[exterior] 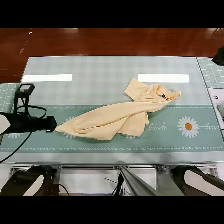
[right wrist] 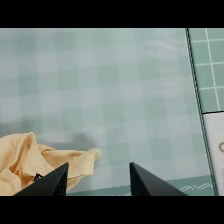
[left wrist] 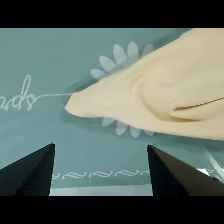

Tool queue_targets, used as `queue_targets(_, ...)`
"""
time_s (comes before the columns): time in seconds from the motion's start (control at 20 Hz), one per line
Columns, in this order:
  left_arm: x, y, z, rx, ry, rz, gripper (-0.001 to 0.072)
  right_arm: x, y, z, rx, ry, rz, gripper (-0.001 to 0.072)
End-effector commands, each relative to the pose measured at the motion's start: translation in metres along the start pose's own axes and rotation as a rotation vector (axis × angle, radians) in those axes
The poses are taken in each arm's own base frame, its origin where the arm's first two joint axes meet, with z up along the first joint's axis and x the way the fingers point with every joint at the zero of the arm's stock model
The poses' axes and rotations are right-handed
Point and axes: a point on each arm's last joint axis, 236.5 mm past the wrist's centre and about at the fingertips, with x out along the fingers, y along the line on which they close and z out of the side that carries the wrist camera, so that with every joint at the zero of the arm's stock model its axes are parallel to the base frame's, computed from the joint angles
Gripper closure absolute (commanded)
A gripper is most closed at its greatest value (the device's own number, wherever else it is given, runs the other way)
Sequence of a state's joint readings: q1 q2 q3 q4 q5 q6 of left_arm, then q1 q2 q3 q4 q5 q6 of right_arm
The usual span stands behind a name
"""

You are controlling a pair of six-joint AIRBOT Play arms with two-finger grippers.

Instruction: Fold the shirts.

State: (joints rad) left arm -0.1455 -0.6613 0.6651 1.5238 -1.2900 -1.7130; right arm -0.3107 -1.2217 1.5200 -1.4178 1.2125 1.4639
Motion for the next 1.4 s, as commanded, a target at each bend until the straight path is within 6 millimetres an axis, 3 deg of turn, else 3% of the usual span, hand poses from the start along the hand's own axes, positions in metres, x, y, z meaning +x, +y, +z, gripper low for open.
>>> queue_targets(0.0, 0.029, 0.005, -0.021, -0.169, 0.070, -0.153, 0.0021, 0.009, -0.022, -0.001, 0.148, 0.007, 0.097, 0.0248)
queue_targets(0.15, 0.047, 0.004, -0.029, -0.299, 0.104, -0.287, 0.0021, 0.025, -0.014, -0.005, 0.156, 0.040, 0.147, 0.0248)
queue_targets(0.35, 0.069, 0.009, -0.028, -0.342, 0.137, -0.320, 0.0021, 0.039, -0.011, -0.016, 0.137, 0.097, 0.172, 0.0248)
queue_targets(0.6, 0.097, 0.003, -0.023, -0.390, 0.189, -0.384, 0.0021, 0.039, -0.010, -0.019, 0.131, 0.109, 0.177, 0.0248)
queue_targets(0.75, 0.110, -0.010, -0.007, -0.442, 0.167, -0.474, 0.0022, 0.038, -0.008, -0.024, 0.129, 0.130, 0.183, 0.0249)
queue_targets(0.85, 0.119, -0.013, -0.001, -0.499, 0.170, -0.500, 0.0159, 0.038, -0.007, -0.027, 0.128, 0.142, 0.186, 0.0249)
queue_targets(0.95, 0.130, -0.017, -0.003, -0.528, 0.196, -0.507, 0.0170, 0.037, -0.007, -0.028, 0.128, 0.149, 0.188, 0.0249)
queue_targets(1.0, 0.134, -0.021, -0.006, -0.524, 0.218, -0.516, 0.0324, 0.037, -0.006, -0.029, 0.128, 0.152, 0.189, 0.0249)
queue_targets(1.05, 0.136, -0.025, -0.008, -0.513, 0.231, -0.524, 0.0543, 0.037, -0.006, -0.029, 0.128, 0.155, 0.189, 0.0249)
queue_targets(1.1, 0.137, -0.029, -0.010, -0.501, 0.238, -0.531, 0.0690, 0.037, -0.007, -0.030, 0.127, 0.156, 0.188, 0.0249)
queue_targets(1.25, 0.132, -0.035, -0.010, -0.455, 0.239, -0.559, 0.0687, 0.041, -0.025, -0.034, 0.109, 0.167, 0.112, 0.0248)
queue_targets(1.35, 0.125, -0.040, -0.009, -0.395, 0.242, -0.589, 0.0687, 0.050, -0.040, -0.048, 0.131, 0.228, 0.074, 0.0248)
